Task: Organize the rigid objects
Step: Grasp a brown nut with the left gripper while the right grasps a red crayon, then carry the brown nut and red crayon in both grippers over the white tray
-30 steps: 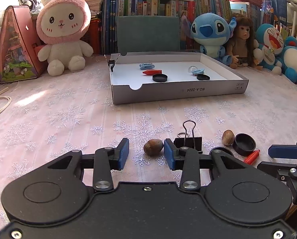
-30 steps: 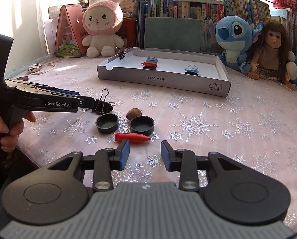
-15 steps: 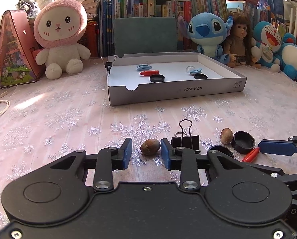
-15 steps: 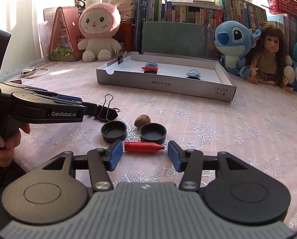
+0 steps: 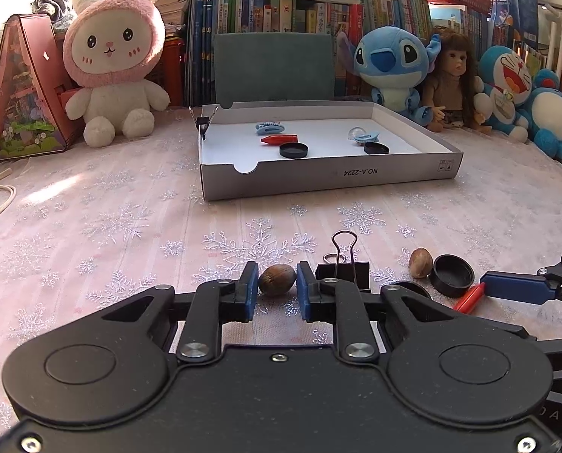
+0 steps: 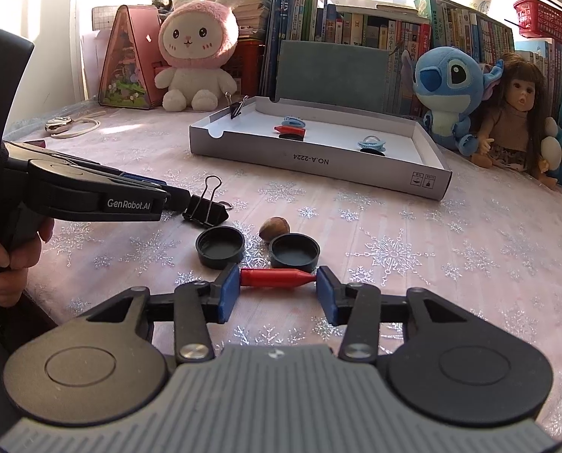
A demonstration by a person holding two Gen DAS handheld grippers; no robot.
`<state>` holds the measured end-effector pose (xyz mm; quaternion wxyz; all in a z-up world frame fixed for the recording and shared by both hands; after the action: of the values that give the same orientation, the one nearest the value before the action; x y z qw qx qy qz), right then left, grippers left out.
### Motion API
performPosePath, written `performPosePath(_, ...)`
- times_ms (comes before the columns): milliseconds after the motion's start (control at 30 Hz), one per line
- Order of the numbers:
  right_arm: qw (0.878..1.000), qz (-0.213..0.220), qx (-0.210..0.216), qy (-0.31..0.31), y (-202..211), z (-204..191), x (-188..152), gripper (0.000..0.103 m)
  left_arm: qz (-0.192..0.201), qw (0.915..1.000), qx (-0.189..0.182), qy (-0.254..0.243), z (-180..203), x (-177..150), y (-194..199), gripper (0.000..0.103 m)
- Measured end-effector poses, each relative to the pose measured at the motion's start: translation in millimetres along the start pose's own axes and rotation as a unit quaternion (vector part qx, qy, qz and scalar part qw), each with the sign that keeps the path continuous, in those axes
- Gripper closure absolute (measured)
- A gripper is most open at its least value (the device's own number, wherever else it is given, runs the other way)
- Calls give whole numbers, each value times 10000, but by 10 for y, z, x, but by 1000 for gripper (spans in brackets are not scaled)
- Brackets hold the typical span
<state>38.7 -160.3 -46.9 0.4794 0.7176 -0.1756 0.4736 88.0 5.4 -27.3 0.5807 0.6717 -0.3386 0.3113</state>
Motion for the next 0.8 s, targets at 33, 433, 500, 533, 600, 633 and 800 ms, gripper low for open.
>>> performPosePath(33, 10000, 7, 5, 6, 11, 7, 11, 52, 3, 10000, -3, 7, -11, 15, 7, 83)
performPosePath(433, 9987, 339, -148, -364, 83, 452, 450, 52, 163, 9999, -16, 51, -58, 497, -48, 83)
performPosePath(500, 9983, 386, -178, -403, 69, 531, 539, 52, 159, 9998, -80, 75, -42, 610, -77, 83)
performPosePath(533, 9980, 408, -202, -429, 56, 590, 599, 52, 138, 9998, -114, 96, -32, 666, -99, 83)
performPosePath(600, 9976, 428, -251, -487, 20, 690, 708, 52, 103, 9997, -169, 136, -13, 769, -142, 83)
performPosePath(633, 9973, 432, -273, -536, -5, 748, 766, 52, 87, 9997, -181, 166, -6, 824, -168, 83)
performPosePath(800, 9953, 391, -306, -832, -146, 1018, 1012, 53, -18, 9990, -292, 335, 25, 1123, -361, 83)
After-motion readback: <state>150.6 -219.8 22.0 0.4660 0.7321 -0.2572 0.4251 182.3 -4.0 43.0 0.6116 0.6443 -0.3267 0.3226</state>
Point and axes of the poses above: each gripper's, at about its wrist camera, not at the fingertips, and y roughly against the way its jaws point, z to its right, x to its top, the point moved 4 cm from there along -y, roughly the way its jaws point, and after that the axes turned 15 degrees about x, right-handed, at the moved point
